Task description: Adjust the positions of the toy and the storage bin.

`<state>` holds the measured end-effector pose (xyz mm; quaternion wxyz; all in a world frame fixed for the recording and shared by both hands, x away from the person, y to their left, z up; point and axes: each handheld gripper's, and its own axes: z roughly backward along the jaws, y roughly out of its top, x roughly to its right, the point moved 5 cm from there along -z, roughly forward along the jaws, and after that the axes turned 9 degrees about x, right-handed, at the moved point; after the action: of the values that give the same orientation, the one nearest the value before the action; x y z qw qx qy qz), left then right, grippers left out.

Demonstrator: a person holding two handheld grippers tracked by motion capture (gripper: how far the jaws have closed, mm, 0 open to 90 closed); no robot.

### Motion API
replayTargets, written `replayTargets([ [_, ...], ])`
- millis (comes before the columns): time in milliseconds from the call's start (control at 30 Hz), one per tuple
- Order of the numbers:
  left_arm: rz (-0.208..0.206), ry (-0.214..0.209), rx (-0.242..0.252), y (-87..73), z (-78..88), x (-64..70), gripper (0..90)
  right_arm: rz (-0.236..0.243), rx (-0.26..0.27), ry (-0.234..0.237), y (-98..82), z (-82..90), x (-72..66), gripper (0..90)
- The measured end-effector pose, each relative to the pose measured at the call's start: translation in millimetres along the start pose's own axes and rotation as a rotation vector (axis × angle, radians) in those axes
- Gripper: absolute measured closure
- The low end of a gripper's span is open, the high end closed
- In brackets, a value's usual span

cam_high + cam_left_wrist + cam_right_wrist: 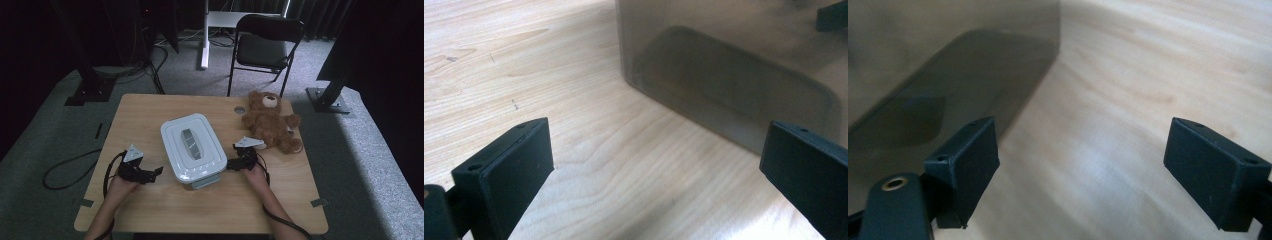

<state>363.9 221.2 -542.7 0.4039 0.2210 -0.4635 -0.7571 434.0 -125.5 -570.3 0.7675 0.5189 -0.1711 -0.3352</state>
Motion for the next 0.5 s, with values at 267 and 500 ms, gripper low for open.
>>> replayTargets([
  [267,-0.034,-0.002,-0.013,-11.3,15.5,1.2,1.4,0.011,-0.006,0.021,-14.5,25.0,0.2,13.4],
  [500,-0.04,-0.041,-0.044,-23.5,20.8,4.9,1.4,0.02,0.0,-0.032,-29.4,52.7,1.6,12.8],
])
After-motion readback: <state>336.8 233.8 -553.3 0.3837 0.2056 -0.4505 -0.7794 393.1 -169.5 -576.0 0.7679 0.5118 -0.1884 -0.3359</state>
